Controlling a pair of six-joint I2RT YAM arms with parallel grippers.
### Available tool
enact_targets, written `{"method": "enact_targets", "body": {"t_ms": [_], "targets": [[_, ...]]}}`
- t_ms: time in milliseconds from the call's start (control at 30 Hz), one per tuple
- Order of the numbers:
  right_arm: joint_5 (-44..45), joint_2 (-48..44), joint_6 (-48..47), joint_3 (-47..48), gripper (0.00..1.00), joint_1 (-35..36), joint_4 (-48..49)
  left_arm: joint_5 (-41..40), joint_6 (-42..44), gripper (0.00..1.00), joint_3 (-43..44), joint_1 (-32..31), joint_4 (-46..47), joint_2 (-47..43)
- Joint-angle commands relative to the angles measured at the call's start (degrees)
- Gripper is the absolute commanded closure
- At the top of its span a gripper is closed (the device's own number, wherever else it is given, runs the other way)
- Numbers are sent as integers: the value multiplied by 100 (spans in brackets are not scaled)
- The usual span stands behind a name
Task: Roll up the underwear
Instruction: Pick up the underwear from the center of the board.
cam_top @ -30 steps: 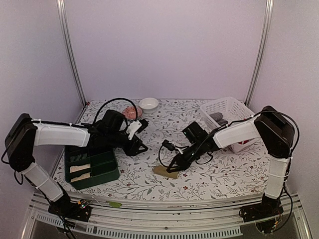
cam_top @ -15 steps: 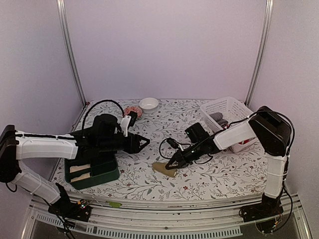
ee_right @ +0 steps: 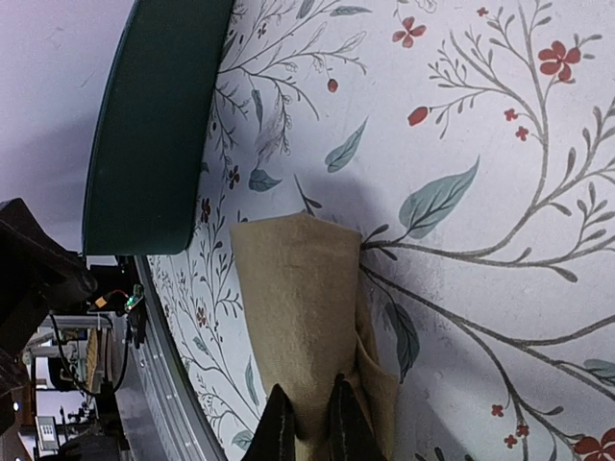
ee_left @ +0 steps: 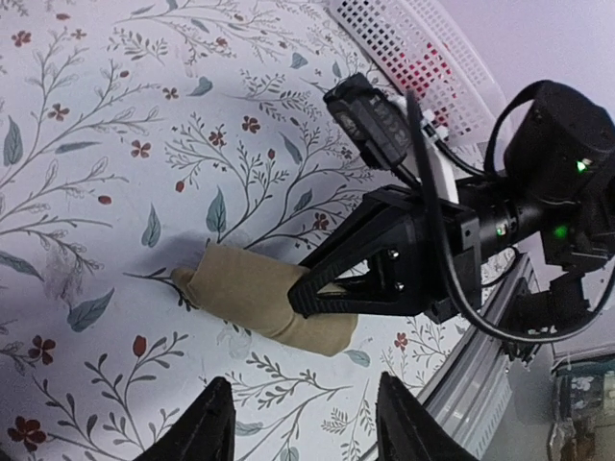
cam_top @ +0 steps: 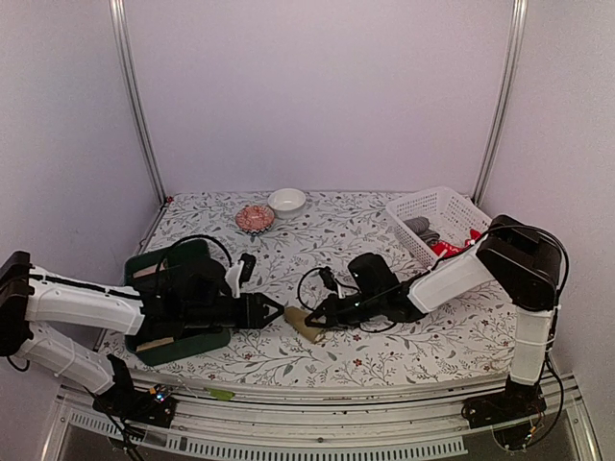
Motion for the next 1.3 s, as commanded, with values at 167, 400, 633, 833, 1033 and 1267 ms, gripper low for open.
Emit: {"method": "enact_targets", "body": {"t_ms": [167, 400, 633, 833, 1033, 1267], "targets": [[1436, 251, 1362, -621, 100, 366, 970, -5, -1143, 53, 100, -102, -16, 374], [1807, 357, 1615, -645, 100, 468, 1244, 69, -1508, 56, 343, -128, 96, 852], [2030, 604, 1843, -559, 100, 491, 1597, 14, -1546, 54, 692, -108, 17, 1374], [2142, 733, 1867, -504, 100, 501, 1811, 164, -1792, 53, 810, 77, 220, 1777], [2103, 854, 1923, -575, 100, 495, 2107, 271, -2099, 53, 834, 271, 589, 2085], [2003, 969, 2032, -641, 100, 493, 2324, 330, -2524, 51, 660, 497, 1049, 2342]]}}
